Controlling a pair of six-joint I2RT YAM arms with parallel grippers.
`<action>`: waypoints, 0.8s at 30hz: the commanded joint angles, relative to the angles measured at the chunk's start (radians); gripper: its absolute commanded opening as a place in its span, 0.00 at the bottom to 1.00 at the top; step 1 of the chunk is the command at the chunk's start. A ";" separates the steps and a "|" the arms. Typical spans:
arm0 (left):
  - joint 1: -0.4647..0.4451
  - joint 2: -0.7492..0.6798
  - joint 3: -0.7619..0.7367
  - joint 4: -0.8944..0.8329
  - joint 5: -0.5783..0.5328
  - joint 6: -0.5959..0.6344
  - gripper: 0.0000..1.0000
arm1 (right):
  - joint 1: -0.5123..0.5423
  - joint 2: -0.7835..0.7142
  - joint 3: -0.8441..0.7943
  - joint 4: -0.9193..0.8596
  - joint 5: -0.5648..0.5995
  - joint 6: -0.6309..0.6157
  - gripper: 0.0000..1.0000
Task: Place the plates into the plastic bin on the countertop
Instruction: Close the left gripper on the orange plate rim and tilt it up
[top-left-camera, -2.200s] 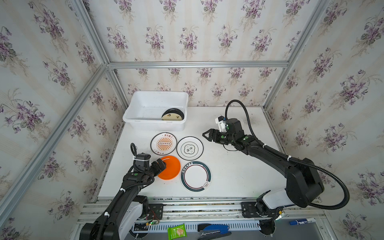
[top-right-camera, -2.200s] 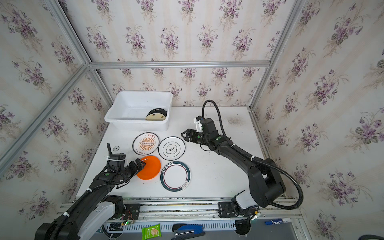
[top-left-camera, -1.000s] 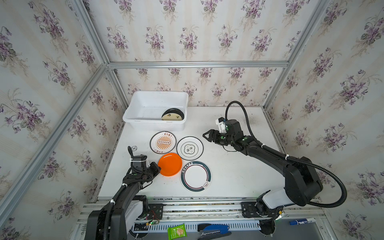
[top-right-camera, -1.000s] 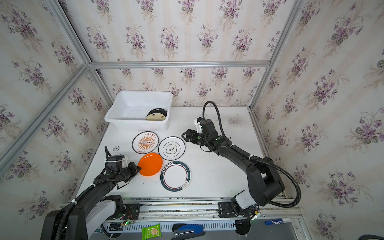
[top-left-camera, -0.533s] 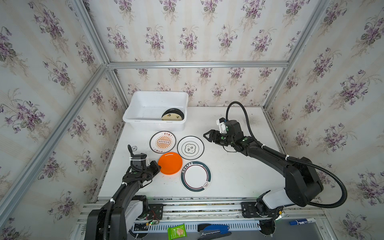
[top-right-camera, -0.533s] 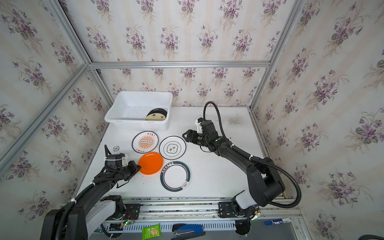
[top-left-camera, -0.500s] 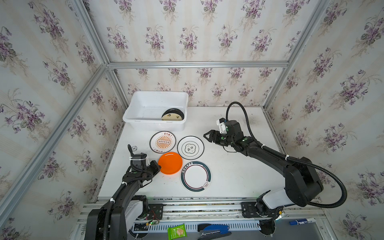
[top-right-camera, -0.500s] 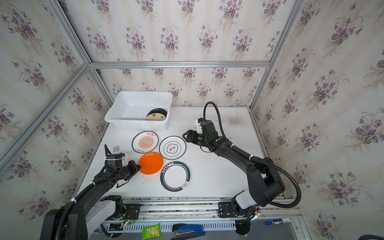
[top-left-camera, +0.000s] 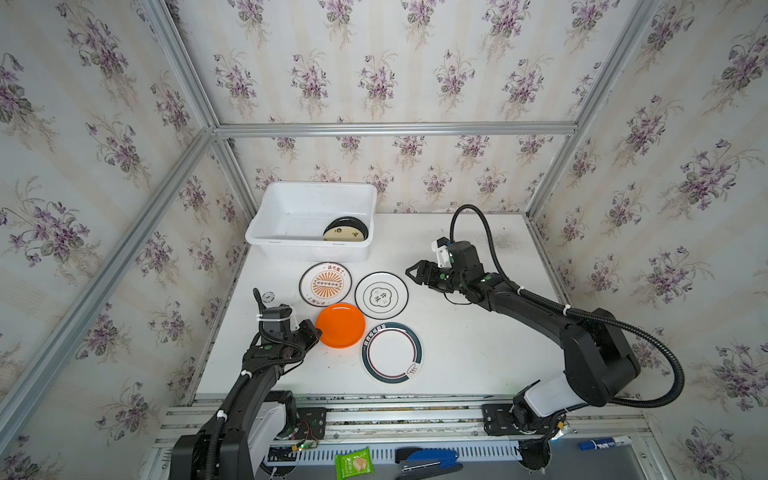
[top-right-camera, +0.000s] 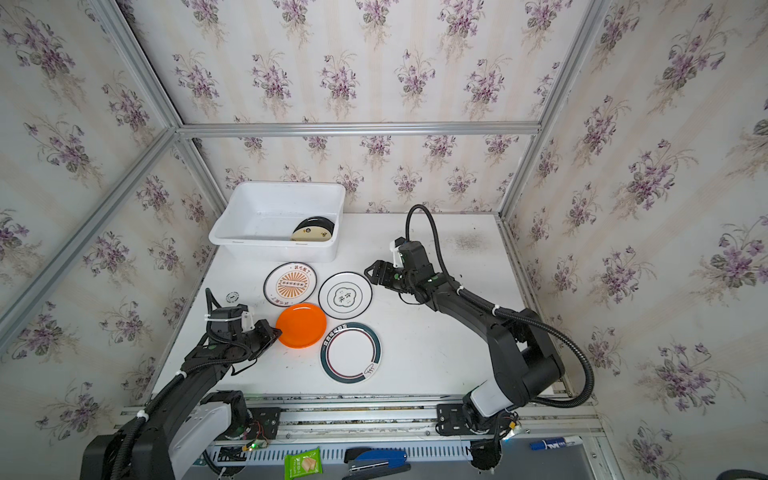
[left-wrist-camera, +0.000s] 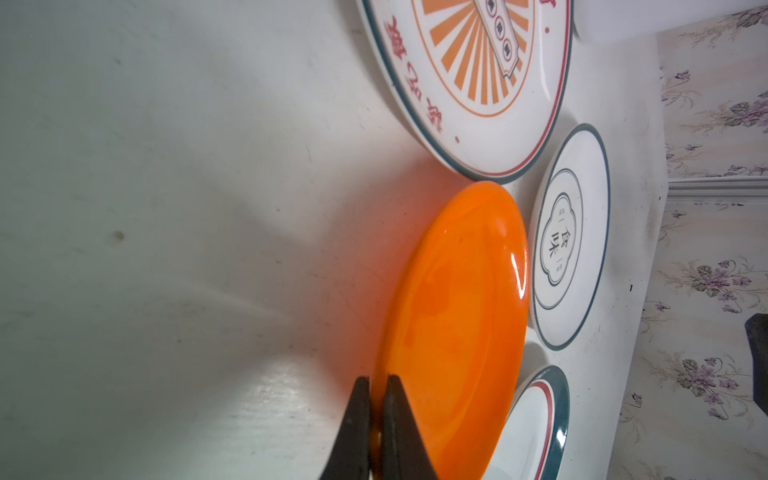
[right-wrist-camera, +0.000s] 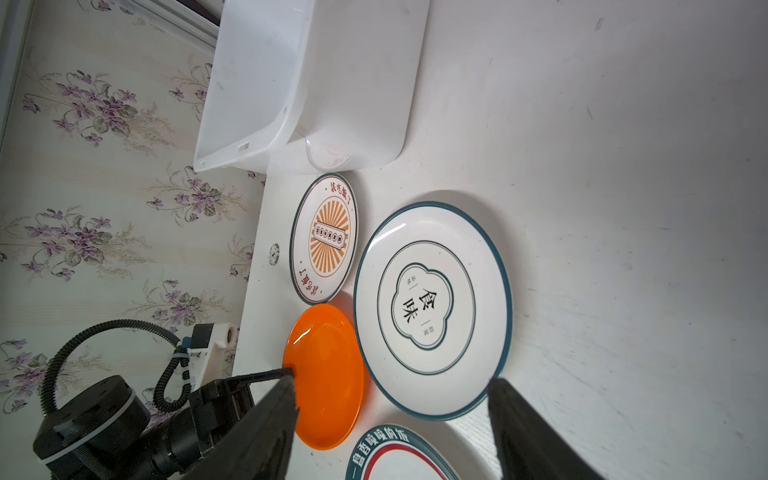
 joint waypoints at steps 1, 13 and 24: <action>0.000 -0.008 0.022 0.009 0.037 -0.017 0.00 | 0.001 0.007 0.022 0.049 -0.011 0.009 0.75; 0.001 -0.063 0.034 -0.006 0.074 -0.026 0.00 | 0.001 0.051 0.056 0.063 -0.030 0.031 0.74; 0.000 -0.072 0.081 -0.005 0.081 -0.049 0.00 | 0.016 0.112 0.101 0.126 -0.105 0.075 0.73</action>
